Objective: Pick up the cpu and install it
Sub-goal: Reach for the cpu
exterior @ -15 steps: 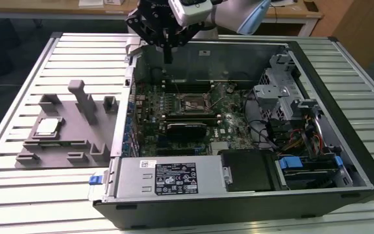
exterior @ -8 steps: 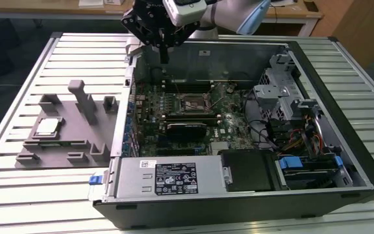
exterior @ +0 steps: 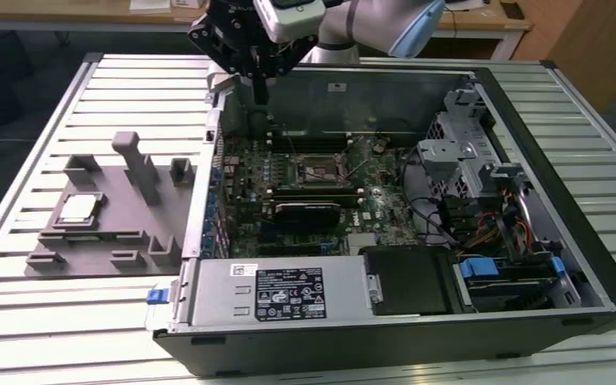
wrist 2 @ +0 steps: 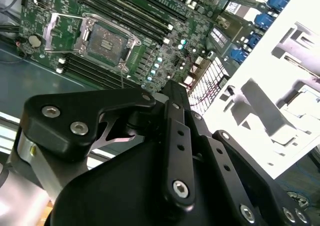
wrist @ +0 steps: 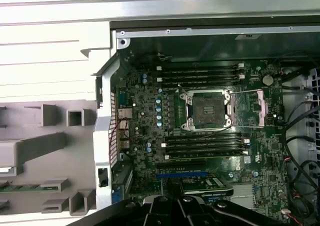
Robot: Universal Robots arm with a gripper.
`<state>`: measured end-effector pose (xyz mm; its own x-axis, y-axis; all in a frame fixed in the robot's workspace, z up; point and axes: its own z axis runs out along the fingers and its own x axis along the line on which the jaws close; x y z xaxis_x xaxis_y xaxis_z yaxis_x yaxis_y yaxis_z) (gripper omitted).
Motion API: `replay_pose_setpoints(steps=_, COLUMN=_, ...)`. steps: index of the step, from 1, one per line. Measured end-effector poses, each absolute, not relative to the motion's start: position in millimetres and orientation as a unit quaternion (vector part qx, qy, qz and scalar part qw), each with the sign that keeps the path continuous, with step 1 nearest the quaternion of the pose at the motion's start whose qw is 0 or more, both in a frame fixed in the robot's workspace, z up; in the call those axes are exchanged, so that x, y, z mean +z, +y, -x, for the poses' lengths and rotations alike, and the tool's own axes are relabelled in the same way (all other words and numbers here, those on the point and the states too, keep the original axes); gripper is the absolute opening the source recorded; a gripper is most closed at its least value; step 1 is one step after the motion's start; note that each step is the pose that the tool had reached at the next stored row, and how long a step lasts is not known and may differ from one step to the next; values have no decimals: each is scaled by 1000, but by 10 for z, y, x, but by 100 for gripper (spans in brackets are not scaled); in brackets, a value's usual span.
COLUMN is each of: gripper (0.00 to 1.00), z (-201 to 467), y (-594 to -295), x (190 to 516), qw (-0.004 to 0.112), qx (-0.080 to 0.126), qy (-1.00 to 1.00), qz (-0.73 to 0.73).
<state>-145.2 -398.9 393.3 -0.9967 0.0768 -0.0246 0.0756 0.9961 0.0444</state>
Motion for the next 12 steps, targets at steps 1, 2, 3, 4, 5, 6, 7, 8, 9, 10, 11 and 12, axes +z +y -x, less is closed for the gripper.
replay_pose_setpoints(steps=1, gripper=11, z=1469, y=-3989, x=3933, qw=13, qx=22, qy=999, qz=-38)
replay_pose_setpoints(steps=2, gripper=11, z=1486, y=-3989, x=3933, qw=13, qx=22, qy=999, qz=-38)
replay_pose_setpoints(steps=3, gripper=11, z=1502, y=-3989, x=3933, qw=13, qx=22, qy=999, qz=-38)
replay_pose_setpoints(steps=4, gripper=11, z=1516, y=-3989, x=3933, qw=13, qx=22, qy=999, qz=-38)
replay_pose_setpoints(steps=5, gripper=11, z=1529, y=-3989, x=3933, qw=13, qx=22, qy=999, qz=-38)
replay_pose_setpoints(steps=6, gripper=11, z=1541, y=-3989, x=3933, qw=13, qx=22, qy=999, qz=-38)
replay_pose_setpoints(steps=7, gripper=11, z=1552, y=-3989, x=3933, qw=13, qx=22, qy=999, qz=-38)
replay_pose_setpoints(steps=8, gripper=11, z=1561, y=-3989, x=3933, qw=13, qx=22, qy=999, qz=-38)
replay_pose_setpoints(steps=9, gripper=11, z=1571, y=-3990, x=3933, qw=13, qx=22, qy=999, qz=-38)
replay_pose_setpoints(steps=10, gripper=11, z=1582, y=-3989, x=3933, qw=13, qx=22, qy=999, qz=-39)
replay_pose_setpoints(steps=11, gripper=11, z=1595, y=-3989, x=3933, qw=13, qx=22, qy=999, qz=-39)
replay_pose_setpoints(steps=12, gripper=11, z=1608, y=-3990, x=3933, qw=13, qx=22, qy=999, qz=-39)
